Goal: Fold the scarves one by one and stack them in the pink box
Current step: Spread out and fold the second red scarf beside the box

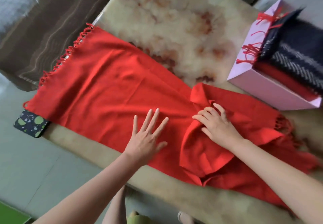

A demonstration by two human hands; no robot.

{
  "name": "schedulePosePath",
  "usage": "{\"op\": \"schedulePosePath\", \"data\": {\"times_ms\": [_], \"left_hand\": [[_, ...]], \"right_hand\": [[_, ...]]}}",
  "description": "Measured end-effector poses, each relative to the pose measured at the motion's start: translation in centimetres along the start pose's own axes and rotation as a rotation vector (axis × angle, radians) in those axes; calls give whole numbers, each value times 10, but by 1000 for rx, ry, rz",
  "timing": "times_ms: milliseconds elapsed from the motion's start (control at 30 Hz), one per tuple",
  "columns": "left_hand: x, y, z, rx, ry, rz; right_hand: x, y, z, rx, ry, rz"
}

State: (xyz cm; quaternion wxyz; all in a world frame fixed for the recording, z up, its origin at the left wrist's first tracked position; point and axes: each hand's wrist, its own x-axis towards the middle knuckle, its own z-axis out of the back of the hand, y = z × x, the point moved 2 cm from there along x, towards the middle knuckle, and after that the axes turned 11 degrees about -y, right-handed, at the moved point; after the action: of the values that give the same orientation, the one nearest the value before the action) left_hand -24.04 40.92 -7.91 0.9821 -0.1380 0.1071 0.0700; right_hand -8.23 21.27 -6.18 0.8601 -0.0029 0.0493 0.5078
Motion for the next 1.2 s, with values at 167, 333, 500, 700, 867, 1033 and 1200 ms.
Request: {"op": "schedulePosePath", "data": {"times_ms": [167, 333, 500, 700, 867, 1033, 1200], "left_hand": [[35, -43, 2, -15, 15, 31], [71, -51, 4, -2, 127, 103], [72, -76, 5, 4, 64, 56], [77, -162, 12, -432, -93, -138], [120, -191, 15, -347, -120, -96], [159, -203, 17, -44, 48, -249], [165, -227, 28, 53, -41, -364]], "right_hand": [[-34, -30, 9, -65, -118, -85], [-68, -48, 20, -61, -296, -254], [-122, -69, 10, -19, -325, -340], [-134, -70, 7, 368, -393, -618], [-152, -30, 2, 825, -397, -1039], [-150, 32, -6, 898, -475, -1423], [-159, 37, -13, 886, -603, -1624]]}}
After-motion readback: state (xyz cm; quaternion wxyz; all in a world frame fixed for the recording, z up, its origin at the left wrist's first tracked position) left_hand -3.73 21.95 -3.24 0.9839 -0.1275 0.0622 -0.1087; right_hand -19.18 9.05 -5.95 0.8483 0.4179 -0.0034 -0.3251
